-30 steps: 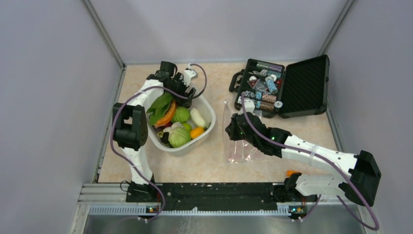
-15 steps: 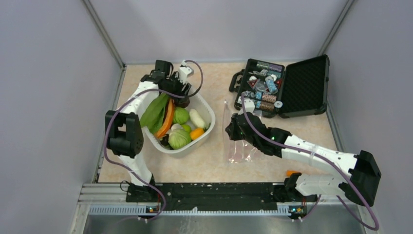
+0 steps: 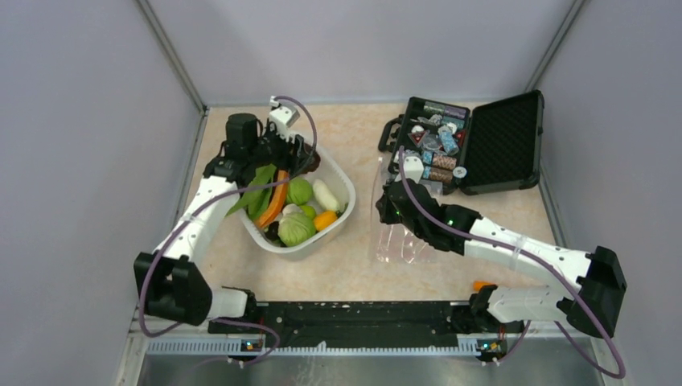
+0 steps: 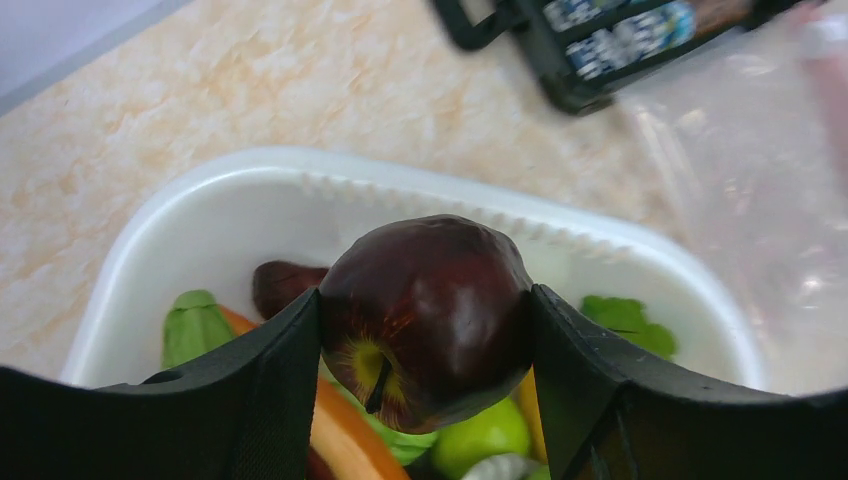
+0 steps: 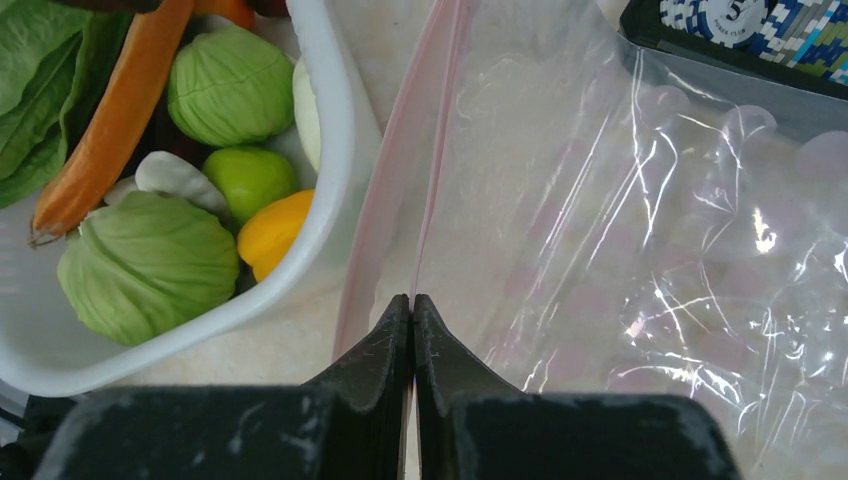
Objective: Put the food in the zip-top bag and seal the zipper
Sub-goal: Pick up the fake fruit from the bin, then place the fake fruit in the zipper food storage bag.
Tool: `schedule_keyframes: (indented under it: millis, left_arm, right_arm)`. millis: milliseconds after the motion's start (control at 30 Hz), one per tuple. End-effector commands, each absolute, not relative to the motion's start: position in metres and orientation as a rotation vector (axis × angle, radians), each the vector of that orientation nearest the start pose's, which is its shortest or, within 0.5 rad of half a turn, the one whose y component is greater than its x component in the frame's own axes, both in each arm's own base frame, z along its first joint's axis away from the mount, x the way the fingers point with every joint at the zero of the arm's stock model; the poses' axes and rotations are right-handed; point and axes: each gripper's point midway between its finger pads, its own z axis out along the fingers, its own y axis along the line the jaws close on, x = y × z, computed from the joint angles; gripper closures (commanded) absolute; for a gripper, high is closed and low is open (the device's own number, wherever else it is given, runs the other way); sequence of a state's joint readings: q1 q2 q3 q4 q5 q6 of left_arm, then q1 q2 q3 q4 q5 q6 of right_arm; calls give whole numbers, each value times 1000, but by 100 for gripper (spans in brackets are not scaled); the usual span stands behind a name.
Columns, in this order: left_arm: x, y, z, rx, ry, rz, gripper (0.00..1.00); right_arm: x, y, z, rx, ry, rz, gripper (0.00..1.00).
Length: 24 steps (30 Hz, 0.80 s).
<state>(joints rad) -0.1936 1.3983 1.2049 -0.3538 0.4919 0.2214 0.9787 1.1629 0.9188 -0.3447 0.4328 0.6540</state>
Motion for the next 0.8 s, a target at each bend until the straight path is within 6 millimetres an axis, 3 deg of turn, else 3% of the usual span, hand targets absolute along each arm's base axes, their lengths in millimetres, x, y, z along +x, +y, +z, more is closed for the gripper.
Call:
schedule_keyframes:
  millis: [0,167,400,567,767]
  left_arm:
    - [349,-187,301,669,1669,-720,72]
    - [301,-209,323,639,1580,-901,73]
    - [234,-254,332,630,1474,-1174,72]
    - [218,-274,320,637,1474,-1215,72]
    - [211,-288,306,641,1508,-1260,72]
  right_arm:
    - [254,267,215,-39,2076,503,100]
    - [261,270,220,5,2041,522,100]
    - [263,282,222,31,2042,629,100]
    - [263,285,228,58,2027,699,100]
    - [263,281,229,82,2024,720,100]
